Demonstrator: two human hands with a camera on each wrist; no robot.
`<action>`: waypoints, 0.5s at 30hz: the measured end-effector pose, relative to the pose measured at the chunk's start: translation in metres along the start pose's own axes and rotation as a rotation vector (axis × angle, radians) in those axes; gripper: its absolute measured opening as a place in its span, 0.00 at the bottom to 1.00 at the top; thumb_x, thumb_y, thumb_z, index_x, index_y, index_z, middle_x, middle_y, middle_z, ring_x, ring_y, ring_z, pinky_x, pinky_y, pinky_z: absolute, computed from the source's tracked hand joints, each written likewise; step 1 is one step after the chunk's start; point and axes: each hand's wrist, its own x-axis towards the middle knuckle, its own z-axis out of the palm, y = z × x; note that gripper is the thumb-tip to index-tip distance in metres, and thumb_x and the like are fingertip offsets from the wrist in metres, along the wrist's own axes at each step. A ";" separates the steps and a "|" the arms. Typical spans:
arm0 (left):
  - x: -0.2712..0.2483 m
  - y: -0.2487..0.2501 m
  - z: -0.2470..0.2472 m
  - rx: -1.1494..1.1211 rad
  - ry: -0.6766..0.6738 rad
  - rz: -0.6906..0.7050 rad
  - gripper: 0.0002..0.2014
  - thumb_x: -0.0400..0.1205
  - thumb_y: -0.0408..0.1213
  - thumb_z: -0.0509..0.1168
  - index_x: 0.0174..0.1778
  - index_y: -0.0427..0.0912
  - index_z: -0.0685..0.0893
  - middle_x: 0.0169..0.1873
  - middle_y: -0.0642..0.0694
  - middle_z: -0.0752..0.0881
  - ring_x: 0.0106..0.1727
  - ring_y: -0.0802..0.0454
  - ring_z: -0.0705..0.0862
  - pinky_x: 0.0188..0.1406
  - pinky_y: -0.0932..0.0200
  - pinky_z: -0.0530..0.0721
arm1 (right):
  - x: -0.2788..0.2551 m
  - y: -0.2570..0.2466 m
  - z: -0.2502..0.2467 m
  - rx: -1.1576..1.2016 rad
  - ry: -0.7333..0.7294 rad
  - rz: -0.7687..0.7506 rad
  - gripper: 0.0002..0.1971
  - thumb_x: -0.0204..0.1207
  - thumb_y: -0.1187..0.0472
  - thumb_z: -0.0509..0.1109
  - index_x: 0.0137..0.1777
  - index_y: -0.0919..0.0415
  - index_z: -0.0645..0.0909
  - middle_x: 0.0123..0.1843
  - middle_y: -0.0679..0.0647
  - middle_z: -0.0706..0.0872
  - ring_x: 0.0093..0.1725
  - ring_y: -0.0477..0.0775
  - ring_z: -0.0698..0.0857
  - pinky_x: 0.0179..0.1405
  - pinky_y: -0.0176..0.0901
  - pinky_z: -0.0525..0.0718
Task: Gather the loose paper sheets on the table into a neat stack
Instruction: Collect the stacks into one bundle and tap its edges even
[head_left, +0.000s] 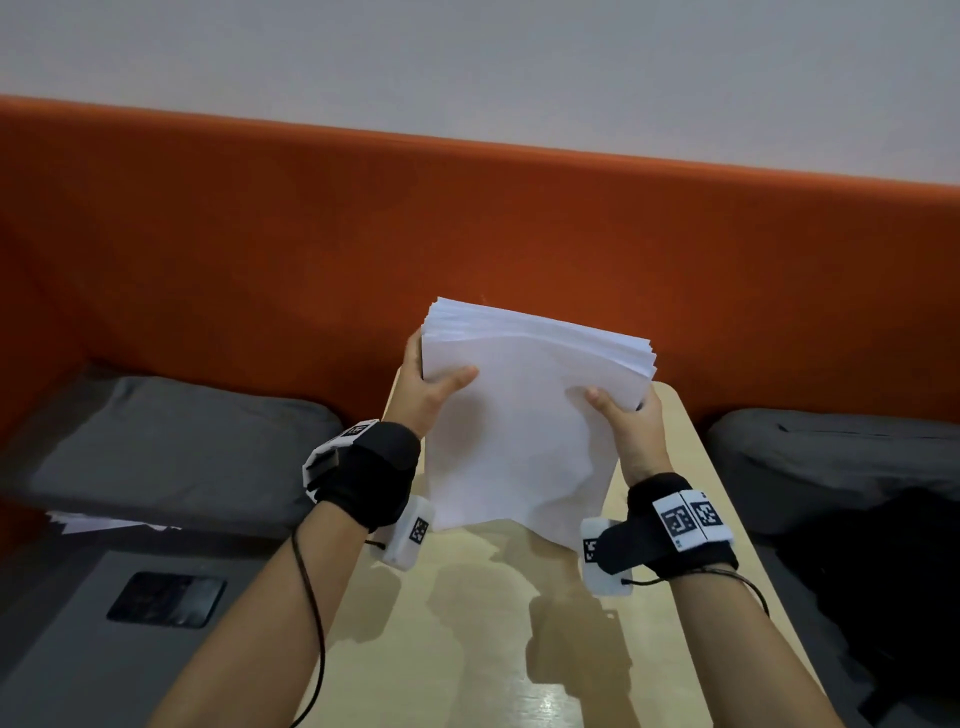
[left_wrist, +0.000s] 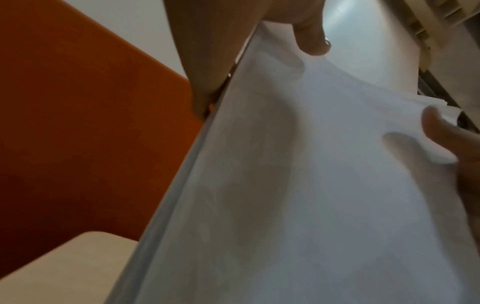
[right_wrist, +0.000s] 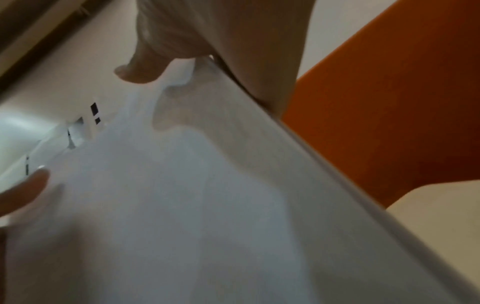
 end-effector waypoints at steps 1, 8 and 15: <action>0.000 0.001 0.000 0.008 0.003 0.005 0.45 0.60 0.41 0.76 0.73 0.39 0.65 0.56 0.48 0.82 0.51 0.59 0.84 0.50 0.66 0.84 | 0.001 0.000 0.000 -0.003 0.004 -0.001 0.40 0.49 0.46 0.79 0.62 0.65 0.76 0.51 0.55 0.87 0.45 0.46 0.88 0.38 0.33 0.84; 0.000 -0.001 0.005 0.012 0.042 0.010 0.28 0.70 0.28 0.74 0.64 0.42 0.71 0.54 0.44 0.84 0.48 0.57 0.86 0.53 0.60 0.84 | 0.006 -0.002 -0.006 -0.008 -0.001 0.009 0.39 0.48 0.47 0.80 0.60 0.64 0.78 0.50 0.52 0.88 0.43 0.42 0.89 0.38 0.32 0.84; -0.004 -0.003 0.006 0.020 0.025 0.048 0.25 0.73 0.16 0.68 0.54 0.49 0.71 0.45 0.51 0.84 0.37 0.68 0.87 0.40 0.70 0.85 | 0.008 -0.005 -0.005 -0.004 -0.011 0.030 0.35 0.50 0.49 0.80 0.58 0.64 0.80 0.43 0.47 0.91 0.42 0.42 0.89 0.37 0.33 0.84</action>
